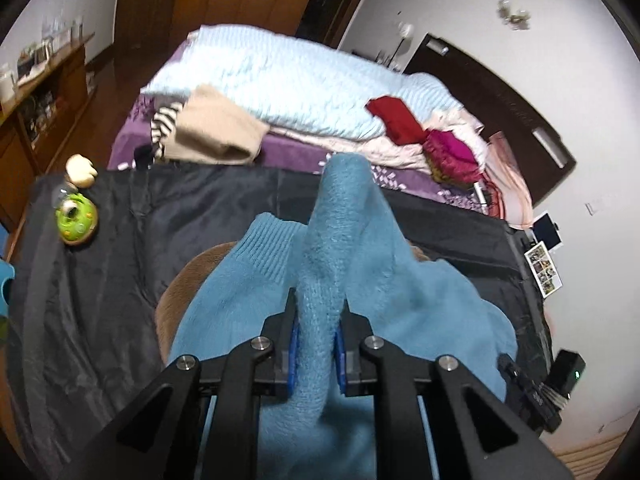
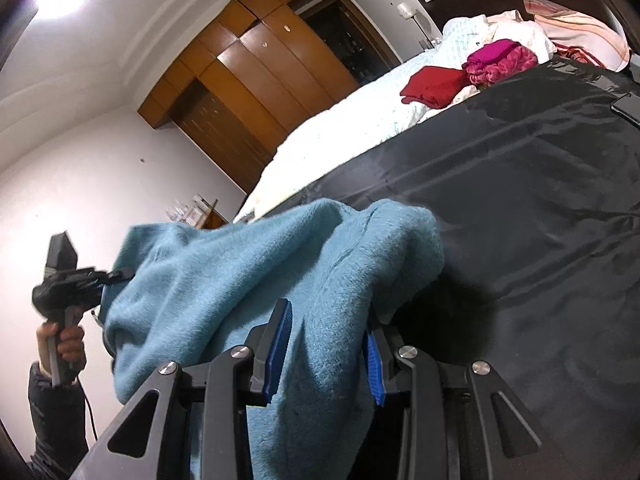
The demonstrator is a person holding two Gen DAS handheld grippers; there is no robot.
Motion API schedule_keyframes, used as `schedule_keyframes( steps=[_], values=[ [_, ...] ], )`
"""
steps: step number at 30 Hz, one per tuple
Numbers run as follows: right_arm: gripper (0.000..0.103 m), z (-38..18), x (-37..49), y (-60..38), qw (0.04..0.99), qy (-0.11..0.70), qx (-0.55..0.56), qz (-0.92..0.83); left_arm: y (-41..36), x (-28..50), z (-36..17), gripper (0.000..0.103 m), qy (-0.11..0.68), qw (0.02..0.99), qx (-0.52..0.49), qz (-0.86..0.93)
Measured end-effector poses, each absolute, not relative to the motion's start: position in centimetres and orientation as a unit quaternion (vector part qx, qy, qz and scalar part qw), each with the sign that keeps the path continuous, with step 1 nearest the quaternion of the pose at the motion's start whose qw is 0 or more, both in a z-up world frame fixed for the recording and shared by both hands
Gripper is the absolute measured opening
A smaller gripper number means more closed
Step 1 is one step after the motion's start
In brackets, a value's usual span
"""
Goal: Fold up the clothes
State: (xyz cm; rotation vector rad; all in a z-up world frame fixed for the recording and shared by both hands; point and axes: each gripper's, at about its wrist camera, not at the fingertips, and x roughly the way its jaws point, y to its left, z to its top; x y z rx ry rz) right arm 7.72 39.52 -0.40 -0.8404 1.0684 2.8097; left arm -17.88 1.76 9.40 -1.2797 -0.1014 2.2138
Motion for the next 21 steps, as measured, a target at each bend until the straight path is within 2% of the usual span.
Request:
schedule_keyframes(
  steps=[8,16,18,20,21],
  values=[
    [0.036,1.7,10.9,37.4,-0.026,0.315,-0.243,0.917,-1.9,-8.6,13.0,0.016,-0.032,0.315,-0.433,0.844],
    [0.037,0.8,12.7,35.7,-0.057,0.287,-0.285,0.913,-6.3,-1.7,10.3,0.016,-0.047,0.313,-0.435,0.843],
    [0.05,0.6,12.7,35.9,-0.057,0.288,-0.297,0.909,-7.1,-1.1,9.0,0.016,-0.055,0.309,-0.446,0.838],
    [0.075,0.8,12.6,36.6,-0.043,0.293,-0.296,0.908,-7.6,-1.0,8.2,0.016,-0.066,0.307,-0.452,0.835],
    [0.078,1.1,12.6,37.0,-0.033,0.296,-0.292,0.909,-7.9,-0.9,7.8,0.016,-0.071,0.307,-0.454,0.833]
  ],
)
